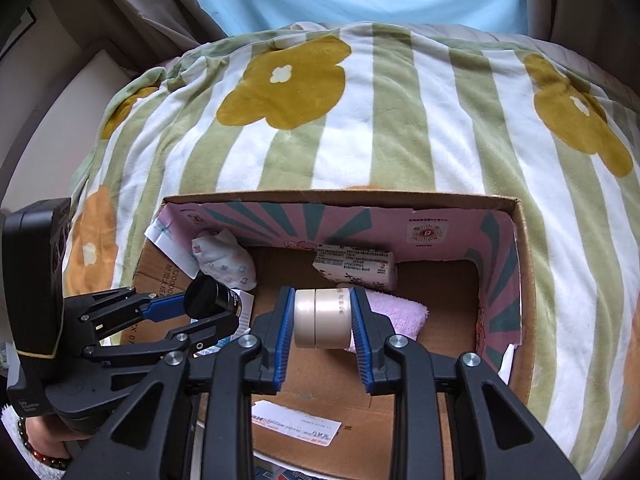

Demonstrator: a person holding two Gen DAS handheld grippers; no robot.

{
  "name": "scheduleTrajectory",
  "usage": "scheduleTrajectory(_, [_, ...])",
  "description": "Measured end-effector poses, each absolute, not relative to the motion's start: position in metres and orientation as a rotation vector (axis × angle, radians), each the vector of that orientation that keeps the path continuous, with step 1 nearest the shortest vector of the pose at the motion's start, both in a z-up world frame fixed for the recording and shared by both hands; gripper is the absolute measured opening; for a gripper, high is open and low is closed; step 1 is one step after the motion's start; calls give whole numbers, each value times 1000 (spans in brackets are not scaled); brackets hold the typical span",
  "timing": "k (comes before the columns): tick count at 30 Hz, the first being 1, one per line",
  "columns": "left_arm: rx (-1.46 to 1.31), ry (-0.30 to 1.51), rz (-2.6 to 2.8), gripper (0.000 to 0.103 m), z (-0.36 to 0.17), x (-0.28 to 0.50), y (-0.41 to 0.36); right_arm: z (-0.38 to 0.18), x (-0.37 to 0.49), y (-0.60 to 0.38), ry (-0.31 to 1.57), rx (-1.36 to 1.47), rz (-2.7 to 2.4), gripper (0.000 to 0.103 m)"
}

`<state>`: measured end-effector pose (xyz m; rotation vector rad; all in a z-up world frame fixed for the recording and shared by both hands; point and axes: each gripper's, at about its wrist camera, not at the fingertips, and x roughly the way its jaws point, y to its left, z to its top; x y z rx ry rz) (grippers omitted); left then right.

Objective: Organize objects
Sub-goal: 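Carry the cap and tape roll into the pink box and open both grippers, then withdraw both grippers from the box toward the blue box and floss pack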

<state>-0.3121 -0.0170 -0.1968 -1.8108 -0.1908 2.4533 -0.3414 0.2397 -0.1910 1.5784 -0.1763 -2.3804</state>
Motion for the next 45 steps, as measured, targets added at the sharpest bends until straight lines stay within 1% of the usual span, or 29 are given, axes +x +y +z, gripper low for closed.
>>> scheduleTrajectory(6, [-1781,-169,2505,35,-184,-310,-14,-188,-352,234,-272,1595,-2335,26])
scheduleTrajectory(7, [-1781,-164,2516,41,-183,-308,-14,-189,-354,234,-290,1600,-2331,26])
scheduleTrajectory(8, [-1781,-165,2519,69,-182,-306,-14,-189,-355,233,-296,1609,-2337,35])
scheduleTrajectory(9, [-1779,-175,2523,92,-182,-304,-15,-190,-356,233,-290,1628,-2347,45])
scheduleTrajectory(10, [-1767,-185,2538,102,-181,-300,-17,-190,-356,233,-282,1643,-2362,67])
scheduleTrajectory(11, [-1763,-192,2551,103,-180,-297,-19,-190,-355,233,-278,1642,-2383,82])
scheduleTrajectory(12, [-1761,-192,2562,103,-179,-294,-20,-189,-354,235,-282,1635,-2391,83])
scheduleTrajectory(15, [-1751,-148,2593,103,-175,-285,-22,-187,-350,240,-306,1626,-2399,83])
scheduleTrajectory(19, [-1731,-178,2601,103,-167,-275,-25,-183,-343,241,-288,1622,-2417,83])
scheduleTrajectory(21, [-1713,-156,2610,103,-161,-270,-25,-179,-339,242,-291,1613,-2423,83])
scheduleTrajectory(26, [-1694,-75,2643,103,-148,-255,-15,-167,-328,240,-266,1582,-2435,83])
scheduleTrajectory(29, [-1684,-85,2655,103,-140,-247,-14,-158,-321,239,-239,1564,-2449,83])
scheduleTrajectory(36, [-1636,-99,2684,103,-120,-228,-15,-131,-302,235,-152,1488,-2486,83])
scheduleTrajectory(39, [-1606,-91,2705,103,-110,-218,-14,-118,-291,236,-151,1432,-2492,83])
scheduleTrajectory(45, [-1547,-39,2730,103,-87,-191,-7,-86,-265,240,-93,1305,-2529,83])
